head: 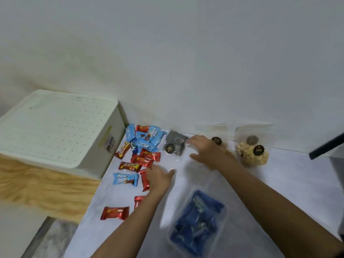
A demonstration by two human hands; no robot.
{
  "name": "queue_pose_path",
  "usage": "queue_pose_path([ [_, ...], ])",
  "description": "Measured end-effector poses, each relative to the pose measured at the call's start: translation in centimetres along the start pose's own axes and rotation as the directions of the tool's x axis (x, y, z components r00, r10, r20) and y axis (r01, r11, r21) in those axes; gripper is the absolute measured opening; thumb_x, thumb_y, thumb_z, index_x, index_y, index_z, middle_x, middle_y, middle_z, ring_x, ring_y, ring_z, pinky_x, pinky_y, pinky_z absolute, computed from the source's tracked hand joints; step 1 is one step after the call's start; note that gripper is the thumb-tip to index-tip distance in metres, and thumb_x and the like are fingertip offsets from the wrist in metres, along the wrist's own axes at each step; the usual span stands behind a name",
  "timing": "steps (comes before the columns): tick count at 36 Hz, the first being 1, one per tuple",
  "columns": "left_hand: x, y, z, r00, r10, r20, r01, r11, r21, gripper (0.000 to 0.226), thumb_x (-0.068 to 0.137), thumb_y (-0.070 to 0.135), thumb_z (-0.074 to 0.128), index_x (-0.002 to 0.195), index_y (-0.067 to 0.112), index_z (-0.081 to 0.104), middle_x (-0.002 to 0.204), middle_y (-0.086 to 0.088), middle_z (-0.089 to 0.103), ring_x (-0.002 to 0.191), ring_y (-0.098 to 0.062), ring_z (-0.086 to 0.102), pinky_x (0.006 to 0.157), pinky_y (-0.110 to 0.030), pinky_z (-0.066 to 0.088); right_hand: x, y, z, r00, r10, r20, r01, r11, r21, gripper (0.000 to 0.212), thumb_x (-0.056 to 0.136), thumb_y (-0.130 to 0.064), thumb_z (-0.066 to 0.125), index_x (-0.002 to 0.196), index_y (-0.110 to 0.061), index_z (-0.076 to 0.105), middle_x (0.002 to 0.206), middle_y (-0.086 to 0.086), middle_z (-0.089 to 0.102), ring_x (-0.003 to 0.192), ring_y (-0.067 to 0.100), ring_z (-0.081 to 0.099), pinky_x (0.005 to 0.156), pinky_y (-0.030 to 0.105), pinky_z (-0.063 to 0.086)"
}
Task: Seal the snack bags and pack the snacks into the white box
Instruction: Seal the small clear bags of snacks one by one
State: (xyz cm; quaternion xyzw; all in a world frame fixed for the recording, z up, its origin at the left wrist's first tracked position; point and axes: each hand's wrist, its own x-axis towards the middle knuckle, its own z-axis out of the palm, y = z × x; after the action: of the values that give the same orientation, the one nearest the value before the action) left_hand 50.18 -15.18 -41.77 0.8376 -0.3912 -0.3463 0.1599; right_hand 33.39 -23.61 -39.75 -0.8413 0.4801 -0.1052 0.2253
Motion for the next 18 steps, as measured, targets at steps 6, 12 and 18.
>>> queue_pose_path([
  [6,0.4,-2.2,1.2,0.997,-0.075,0.016,0.077,0.988,-0.132,0.067,0.081,0.035,0.067,0.127,-0.006,0.038,0.13,-0.022,0.044,0.12,-0.031,0.044,0.101,-0.034,0.037,5.9,-1.7,3.5,0.937,-0.263,0.231,0.317,0.917,-0.241,0.075,0.056,-0.019,0.083,0.124,-0.008,0.056,0.129,0.018,0.054,0.125,0.036,0.046,0.107,0.045,0.036],
  [12,1.7,-1.7,2.3,0.992,-0.124,-0.017,0.11,0.925,-0.365,0.031,0.077,0.023,0.072,0.085,-0.002,0.054,0.08,-0.014,0.059,0.081,-0.03,0.059,0.066,-0.029,0.045,9.0,-3.1,3.8,0.897,-0.081,0.435,0.333,0.77,-0.545,0.102,0.066,-0.041,0.079,0.146,-0.026,0.018,0.156,0.001,0.018,0.144,0.026,0.01,0.115,0.044,0.015],
  [18,1.9,-0.6,2.7,0.971,-0.22,0.093,0.228,0.734,-0.64,0.038,0.078,0.016,0.071,0.104,0.013,0.043,0.084,-0.002,0.053,0.085,-0.022,0.055,0.079,-0.031,0.048,8.0,-2.6,3.9,0.932,-0.073,0.354,0.295,0.719,-0.63,0.078,0.064,-0.037,0.079,0.131,-0.024,0.042,0.129,0.003,0.047,0.123,0.026,0.039,0.089,0.037,0.042],
])
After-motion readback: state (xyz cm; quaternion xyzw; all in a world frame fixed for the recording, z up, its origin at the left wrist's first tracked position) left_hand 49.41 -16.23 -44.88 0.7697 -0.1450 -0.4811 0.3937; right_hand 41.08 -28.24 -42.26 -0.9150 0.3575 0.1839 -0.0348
